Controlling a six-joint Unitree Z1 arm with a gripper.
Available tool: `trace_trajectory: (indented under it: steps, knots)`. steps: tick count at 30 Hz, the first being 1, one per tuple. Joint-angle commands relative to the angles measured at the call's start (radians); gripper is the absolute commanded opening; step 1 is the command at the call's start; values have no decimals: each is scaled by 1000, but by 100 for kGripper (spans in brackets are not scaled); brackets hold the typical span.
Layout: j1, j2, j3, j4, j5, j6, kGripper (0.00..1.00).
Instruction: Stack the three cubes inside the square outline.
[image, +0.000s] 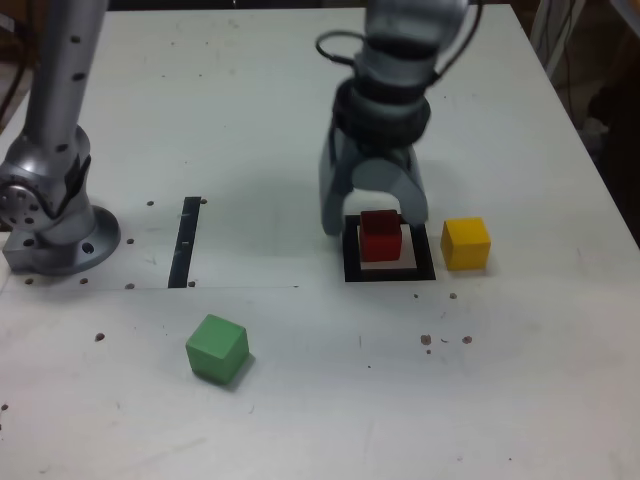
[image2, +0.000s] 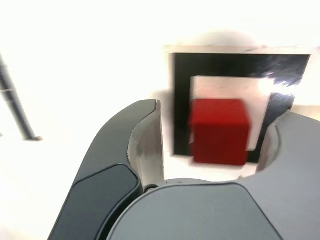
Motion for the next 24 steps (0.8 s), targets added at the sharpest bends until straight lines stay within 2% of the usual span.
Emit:
trace_trajectory:
  steps: [1,5,14,19,24]
  knots:
    - [-19,-35,-42,55,11,-16,99]
    - [-65,-52,-155,113,31,-33,99]
    - [-102,-18,-305,156,76,-16,99]
    - [-87,39,-355,168,97,11,99]
    - [-79,131,-387,145,107,21,98]
